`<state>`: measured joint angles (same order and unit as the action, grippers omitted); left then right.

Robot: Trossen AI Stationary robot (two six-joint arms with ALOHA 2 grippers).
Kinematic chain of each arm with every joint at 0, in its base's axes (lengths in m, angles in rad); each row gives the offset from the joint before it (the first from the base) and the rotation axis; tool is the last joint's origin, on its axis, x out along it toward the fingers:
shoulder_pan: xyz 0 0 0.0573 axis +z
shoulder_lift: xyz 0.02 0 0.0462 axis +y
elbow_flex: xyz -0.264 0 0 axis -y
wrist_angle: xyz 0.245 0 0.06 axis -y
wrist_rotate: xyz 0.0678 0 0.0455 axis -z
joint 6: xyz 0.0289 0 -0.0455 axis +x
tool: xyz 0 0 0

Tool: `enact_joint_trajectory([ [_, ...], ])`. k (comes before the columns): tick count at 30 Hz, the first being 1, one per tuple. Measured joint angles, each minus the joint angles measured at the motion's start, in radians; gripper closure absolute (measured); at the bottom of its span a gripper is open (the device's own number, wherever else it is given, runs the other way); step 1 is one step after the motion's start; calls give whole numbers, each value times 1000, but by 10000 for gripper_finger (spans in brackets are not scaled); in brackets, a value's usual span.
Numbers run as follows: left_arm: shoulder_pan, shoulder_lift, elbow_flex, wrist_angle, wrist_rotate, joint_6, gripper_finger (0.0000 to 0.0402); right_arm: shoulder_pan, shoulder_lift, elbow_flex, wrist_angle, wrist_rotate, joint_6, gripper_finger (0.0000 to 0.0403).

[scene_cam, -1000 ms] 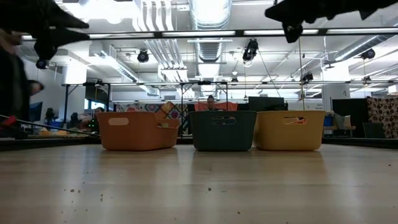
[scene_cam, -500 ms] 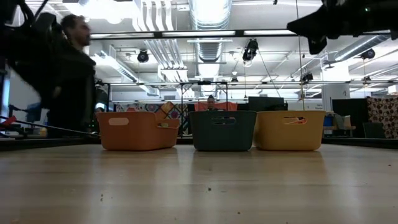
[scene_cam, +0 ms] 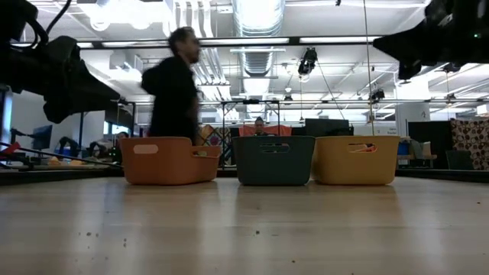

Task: Sort candy
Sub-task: Return to Home Position

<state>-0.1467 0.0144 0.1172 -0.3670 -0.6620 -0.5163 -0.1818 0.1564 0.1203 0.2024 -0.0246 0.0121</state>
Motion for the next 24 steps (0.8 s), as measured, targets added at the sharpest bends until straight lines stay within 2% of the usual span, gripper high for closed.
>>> enact_joint_trajectory([
  [7, 0, 12, 0, 0, 1, 1, 263, 0, -146, -71, -15, -2, -36, 394],
  [9, 0, 13, 0, 0, 1, 2, 263, 0, -155, -80, 3, -30, -28, 394],
  [14, 0, 11, 0, 1, 1, 2, 263, 0, -136, -84, -8, -312, -19, 394],
  [17, 0, 14, 0, 5, 1, 2, 263, 0, -135, -82, 6, -374, 58, 394],
  [20, 0, 13, 0, 5, 1, 2, 263, 0, -147, -72, -18, -428, 211, 394],
  [22, 0, 14, 0, 7, 0, 2, 263, 0, -146, -67, -10, -429, 308, 394],
  [24, 0, 13, 0, 9, 0, 2, 263, 0, -144, -67, -12, -428, 335, 394],
])
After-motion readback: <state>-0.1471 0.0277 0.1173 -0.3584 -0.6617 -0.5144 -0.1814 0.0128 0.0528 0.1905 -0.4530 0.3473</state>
